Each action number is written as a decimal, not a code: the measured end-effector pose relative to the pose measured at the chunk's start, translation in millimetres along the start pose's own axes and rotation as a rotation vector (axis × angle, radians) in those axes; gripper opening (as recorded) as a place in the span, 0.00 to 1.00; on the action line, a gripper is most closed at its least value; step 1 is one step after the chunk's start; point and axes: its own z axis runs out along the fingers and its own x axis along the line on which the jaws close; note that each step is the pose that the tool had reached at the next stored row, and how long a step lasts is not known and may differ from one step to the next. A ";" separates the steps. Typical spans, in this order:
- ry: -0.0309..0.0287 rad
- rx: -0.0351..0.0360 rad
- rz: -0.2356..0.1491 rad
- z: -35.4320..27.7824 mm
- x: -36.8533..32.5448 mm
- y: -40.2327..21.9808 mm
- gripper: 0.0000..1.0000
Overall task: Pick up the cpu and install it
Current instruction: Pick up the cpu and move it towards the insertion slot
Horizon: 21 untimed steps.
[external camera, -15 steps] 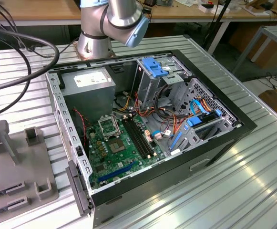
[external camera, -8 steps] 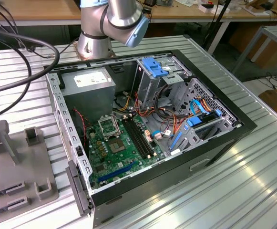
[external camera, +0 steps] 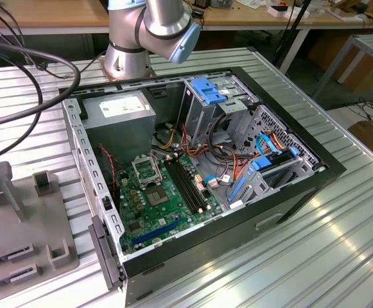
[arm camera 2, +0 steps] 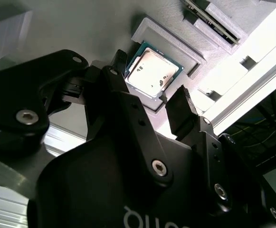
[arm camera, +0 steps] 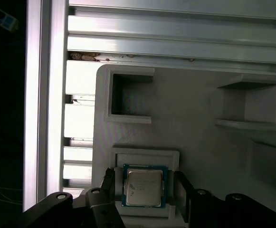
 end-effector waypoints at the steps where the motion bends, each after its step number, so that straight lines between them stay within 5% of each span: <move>1: 0.0001 0.0000 0.000 0.1 0.0 0.0 0.61; 19: 0.0000 0.0000 0.000 3.0 -0.1 0.0 0.61; 21: 0.0001 0.0001 0.000 3.0 -0.1 -0.1 0.53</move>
